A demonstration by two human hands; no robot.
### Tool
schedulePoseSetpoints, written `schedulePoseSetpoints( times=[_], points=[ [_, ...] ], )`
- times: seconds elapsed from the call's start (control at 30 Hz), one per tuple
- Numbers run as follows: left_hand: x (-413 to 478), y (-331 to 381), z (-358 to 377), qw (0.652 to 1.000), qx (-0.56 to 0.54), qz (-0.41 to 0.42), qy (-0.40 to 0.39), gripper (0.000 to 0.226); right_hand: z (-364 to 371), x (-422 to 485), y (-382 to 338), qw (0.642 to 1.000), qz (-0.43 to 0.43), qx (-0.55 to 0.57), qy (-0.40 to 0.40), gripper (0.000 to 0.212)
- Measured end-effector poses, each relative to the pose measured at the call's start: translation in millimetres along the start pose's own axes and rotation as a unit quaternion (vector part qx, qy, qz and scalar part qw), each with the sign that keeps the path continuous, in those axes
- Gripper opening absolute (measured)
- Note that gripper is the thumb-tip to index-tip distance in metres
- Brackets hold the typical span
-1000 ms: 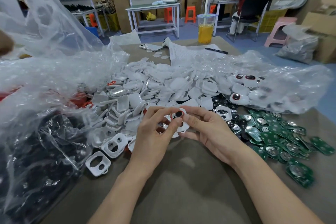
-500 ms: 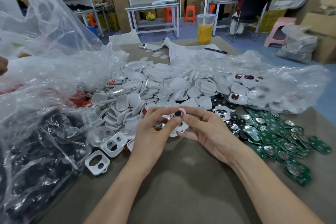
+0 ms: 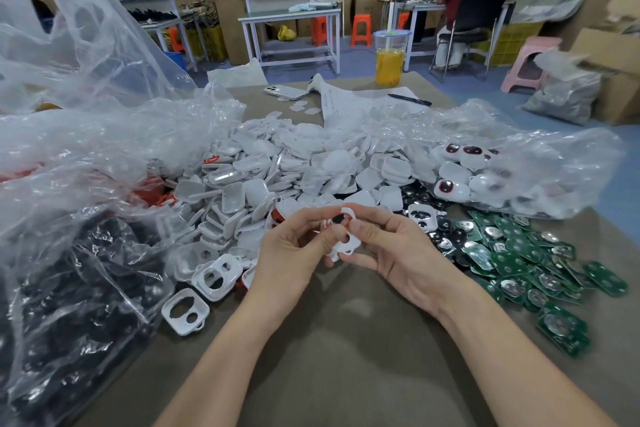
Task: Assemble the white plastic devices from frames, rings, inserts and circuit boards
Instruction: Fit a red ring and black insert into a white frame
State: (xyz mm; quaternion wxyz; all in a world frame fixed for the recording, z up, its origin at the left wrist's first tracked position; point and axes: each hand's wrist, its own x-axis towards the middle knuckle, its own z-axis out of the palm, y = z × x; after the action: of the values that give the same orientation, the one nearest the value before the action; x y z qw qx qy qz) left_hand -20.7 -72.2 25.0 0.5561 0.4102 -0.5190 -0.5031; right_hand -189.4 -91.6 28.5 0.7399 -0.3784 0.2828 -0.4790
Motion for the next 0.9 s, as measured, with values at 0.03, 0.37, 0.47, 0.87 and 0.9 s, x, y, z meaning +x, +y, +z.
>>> schedulePoseSetpoints(
  times=[0.03,0.37,0.47,0.87,0.9],
  points=[
    [-0.4,0.5,-1.2,1.0,-0.001,-0.005,-0.009,0.024,-0.1,-0.2,-0.2,1.0,0.0,0.004,-0.002,0.027],
    [0.7,4.3,-5.4,0.992,-0.102,-0.057,-0.052,0.033,0.6,-1.9,-0.6,1.0,0.005,0.007,-0.024,0.031],
    [1.0,2.5,-5.9,0.992,-0.102,-0.054,-0.052,0.031,1.2,-1.8,-0.2,1.0,0.009,-0.002,-0.021,0.029],
    [1.0,0.8,-5.4,0.993,-0.091,-0.049,-0.054,0.025,0.0,-2.2,1.3,1.0,0.013,-0.005,-0.025,0.028],
    [1.0,0.6,-5.3,0.994,-0.087,-0.048,-0.051,0.025,0.0,-2.0,1.6,1.0,0.013,-0.005,-0.025,0.027]
  ],
)
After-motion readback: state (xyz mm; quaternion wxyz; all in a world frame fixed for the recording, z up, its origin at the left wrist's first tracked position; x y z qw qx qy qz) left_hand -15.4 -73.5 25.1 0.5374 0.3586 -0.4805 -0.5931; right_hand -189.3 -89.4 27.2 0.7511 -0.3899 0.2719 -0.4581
